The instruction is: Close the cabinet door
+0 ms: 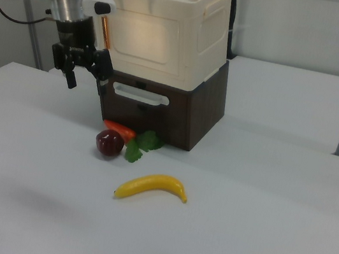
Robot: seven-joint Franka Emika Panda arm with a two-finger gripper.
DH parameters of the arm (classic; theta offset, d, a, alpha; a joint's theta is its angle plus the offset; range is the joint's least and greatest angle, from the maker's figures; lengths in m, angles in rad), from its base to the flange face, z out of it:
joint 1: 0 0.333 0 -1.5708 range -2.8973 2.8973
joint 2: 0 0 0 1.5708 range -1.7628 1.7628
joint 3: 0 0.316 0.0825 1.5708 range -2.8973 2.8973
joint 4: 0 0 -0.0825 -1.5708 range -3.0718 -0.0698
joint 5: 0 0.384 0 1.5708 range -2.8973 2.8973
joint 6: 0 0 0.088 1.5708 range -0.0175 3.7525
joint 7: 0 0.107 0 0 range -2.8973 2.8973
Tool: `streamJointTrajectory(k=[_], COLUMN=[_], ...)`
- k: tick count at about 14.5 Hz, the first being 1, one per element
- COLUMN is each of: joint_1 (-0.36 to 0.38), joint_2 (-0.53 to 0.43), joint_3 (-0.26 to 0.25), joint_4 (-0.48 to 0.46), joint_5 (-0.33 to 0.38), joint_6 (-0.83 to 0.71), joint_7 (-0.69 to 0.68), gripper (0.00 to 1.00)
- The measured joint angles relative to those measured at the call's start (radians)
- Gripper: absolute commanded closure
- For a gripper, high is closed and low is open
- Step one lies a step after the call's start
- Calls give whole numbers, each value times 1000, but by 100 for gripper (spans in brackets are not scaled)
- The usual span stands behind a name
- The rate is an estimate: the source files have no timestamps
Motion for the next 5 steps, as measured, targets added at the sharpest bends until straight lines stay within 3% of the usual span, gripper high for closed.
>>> streamJointTrajectory(k=[5], joint_1=[-3], joint_2=[-13], joint_3=[0], joint_4=[8], joint_5=[0], joint_6=[0], joint_7=[4], gripper=[0])
